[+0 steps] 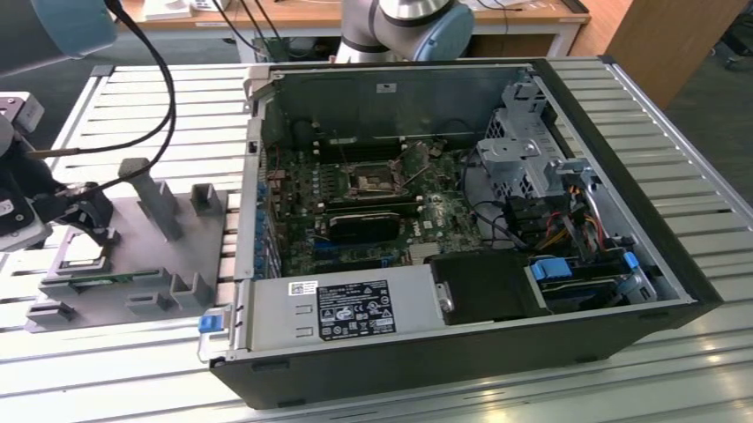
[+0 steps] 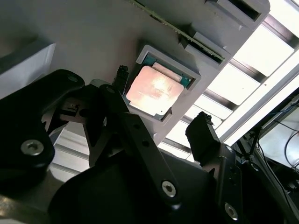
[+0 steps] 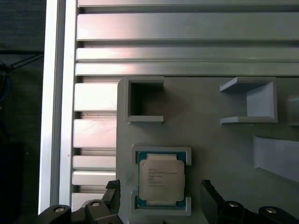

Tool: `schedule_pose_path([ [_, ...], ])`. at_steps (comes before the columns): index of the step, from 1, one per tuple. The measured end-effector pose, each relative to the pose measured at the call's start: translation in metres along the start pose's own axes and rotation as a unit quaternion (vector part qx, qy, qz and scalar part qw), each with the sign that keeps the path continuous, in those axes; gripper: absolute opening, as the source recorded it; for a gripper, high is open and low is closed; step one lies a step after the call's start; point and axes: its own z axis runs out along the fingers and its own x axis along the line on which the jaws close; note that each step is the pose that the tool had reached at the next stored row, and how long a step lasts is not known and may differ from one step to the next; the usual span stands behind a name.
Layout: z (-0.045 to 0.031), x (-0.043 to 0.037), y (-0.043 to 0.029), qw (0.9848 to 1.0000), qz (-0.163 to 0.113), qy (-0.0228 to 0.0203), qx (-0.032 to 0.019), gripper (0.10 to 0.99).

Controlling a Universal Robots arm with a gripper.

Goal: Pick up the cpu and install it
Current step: 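Pick up the cpu and move it towards the insertion slot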

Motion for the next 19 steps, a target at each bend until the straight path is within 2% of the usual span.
schedule_pose_path([
  [19, 0.0185, -0.0006, 0.0024, 1.0000, -0.004, 0.0003, 0.0001, 0.761],
])
